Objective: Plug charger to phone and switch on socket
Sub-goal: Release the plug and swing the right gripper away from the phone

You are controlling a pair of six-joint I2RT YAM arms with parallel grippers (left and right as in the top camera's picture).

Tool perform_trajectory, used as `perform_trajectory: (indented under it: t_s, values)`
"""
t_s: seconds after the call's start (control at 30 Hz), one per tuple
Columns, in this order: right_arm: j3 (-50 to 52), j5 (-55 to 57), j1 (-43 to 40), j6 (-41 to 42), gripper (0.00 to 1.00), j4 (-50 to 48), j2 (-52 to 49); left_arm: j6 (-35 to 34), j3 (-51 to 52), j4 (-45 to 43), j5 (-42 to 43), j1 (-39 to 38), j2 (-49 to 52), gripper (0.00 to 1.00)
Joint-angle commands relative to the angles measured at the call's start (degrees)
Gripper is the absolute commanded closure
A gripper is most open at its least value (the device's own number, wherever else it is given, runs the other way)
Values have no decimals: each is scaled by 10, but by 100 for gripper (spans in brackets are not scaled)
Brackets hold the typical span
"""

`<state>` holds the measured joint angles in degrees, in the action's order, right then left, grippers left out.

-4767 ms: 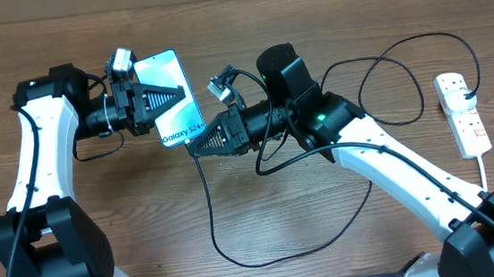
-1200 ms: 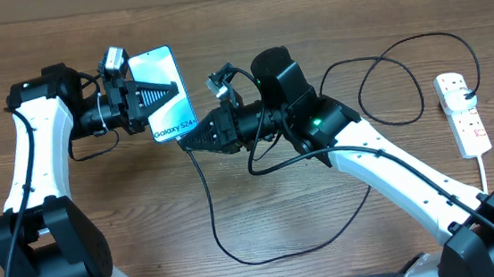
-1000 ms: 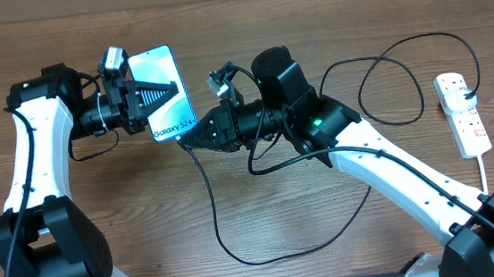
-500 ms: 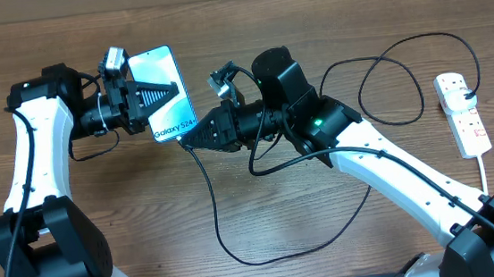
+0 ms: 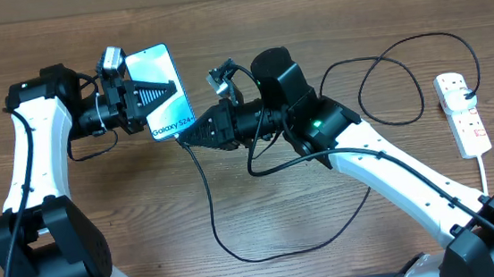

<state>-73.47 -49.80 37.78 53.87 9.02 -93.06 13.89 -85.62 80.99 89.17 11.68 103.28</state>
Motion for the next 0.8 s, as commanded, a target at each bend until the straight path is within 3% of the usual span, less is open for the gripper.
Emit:
perform_trajectory:
  t_s: [0.0, 0.37, 0.6, 0.77]
  values:
    - [-8, 186, -18, 4, 96, -33, -2, 9, -2, 24, -10, -37, -10, 96]
    - [-8, 256, -13, 36, 96, -90, -3, 9, -2, 39, -10, -48, -10, 96]
    - [-8, 396, 19, 36, 96, -90, -3, 9, -2, 59, -10, -58, -10, 96]
    - [-8, 406, 23, 31, 96, -79, -3, 14, -2, 58, -10, -61, -10, 96]
